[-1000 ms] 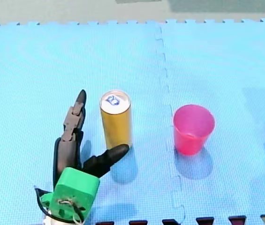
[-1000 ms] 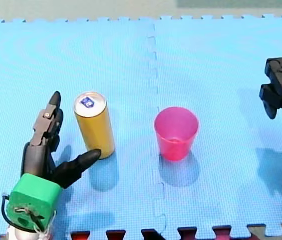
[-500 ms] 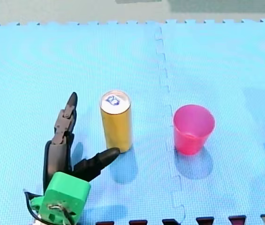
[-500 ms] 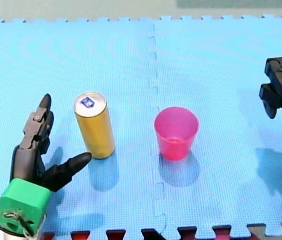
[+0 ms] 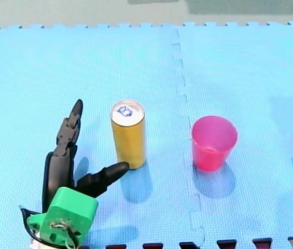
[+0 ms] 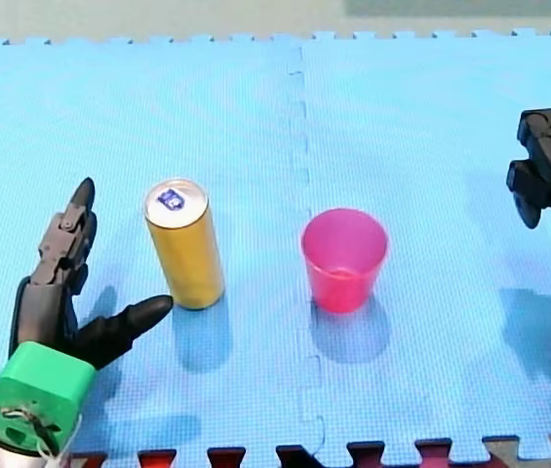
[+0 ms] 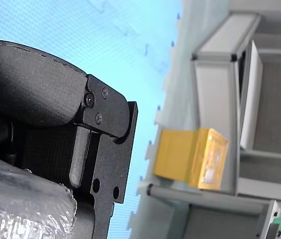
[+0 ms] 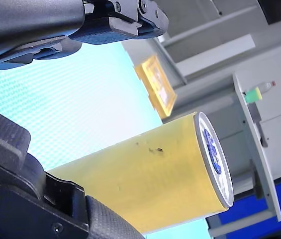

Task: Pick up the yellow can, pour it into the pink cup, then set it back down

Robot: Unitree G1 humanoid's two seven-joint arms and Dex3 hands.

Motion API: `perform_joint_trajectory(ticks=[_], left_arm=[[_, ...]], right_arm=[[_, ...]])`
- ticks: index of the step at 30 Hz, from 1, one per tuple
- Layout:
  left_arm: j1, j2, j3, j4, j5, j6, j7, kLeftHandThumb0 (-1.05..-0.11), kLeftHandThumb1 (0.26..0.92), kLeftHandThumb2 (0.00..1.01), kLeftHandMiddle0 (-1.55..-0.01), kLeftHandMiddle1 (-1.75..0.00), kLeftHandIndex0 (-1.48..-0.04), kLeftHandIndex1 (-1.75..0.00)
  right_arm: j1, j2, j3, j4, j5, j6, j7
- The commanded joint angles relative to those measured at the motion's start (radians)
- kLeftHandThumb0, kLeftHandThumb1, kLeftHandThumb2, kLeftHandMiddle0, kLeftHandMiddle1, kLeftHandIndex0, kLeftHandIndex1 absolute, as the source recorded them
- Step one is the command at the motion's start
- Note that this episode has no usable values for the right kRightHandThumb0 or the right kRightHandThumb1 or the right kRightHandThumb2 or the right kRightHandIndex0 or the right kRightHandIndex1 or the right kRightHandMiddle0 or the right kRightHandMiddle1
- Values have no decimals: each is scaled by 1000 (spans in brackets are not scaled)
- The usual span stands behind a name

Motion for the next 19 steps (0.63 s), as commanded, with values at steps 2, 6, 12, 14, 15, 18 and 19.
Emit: perform_joint_trajectory(ticks=[2, 6, 12, 14, 15, 18, 19], left_arm=[[-7, 4, 1, 1, -4, 8, -6, -1048, 738, 7, -249, -2, -210, -2], [-13, 0, 3, 7, -10, 11, -11, -1048, 740, 5, -247, -1, -212, -2], [-27, -8, 7, 25, -29, 15, -27, -1024, 726, 0, -246, 0, -216, -2], [-33, -10, 8, 36, -33, 15, -30, -1011, 719, 0, -245, 0, -217, -2], [-35, -11, 9, 39, -35, 15, -31, -1003, 714, 0, -246, -1, -218, -2], [-39, -12, 10, 44, -37, 14, -32, -987, 708, 0, -248, -1, -220, -3], [-40, -12, 10, 46, -37, 13, -31, -983, 707, 0, -249, -2, -222, -3]], right_arm=[[-5, -2, -2, -1, 2, 4, 0], [-4, -2, -3, -2, 4, 3, 2], [-3, -2, -4, -2, 5, 3, 5], [-2, -3, -5, -2, 5, 3, 6], [-2, -3, -5, -1, 6, 3, 6], [-2, -4, -6, -1, 6, 4, 7], [-3, -5, -6, -1, 6, 5, 8]])
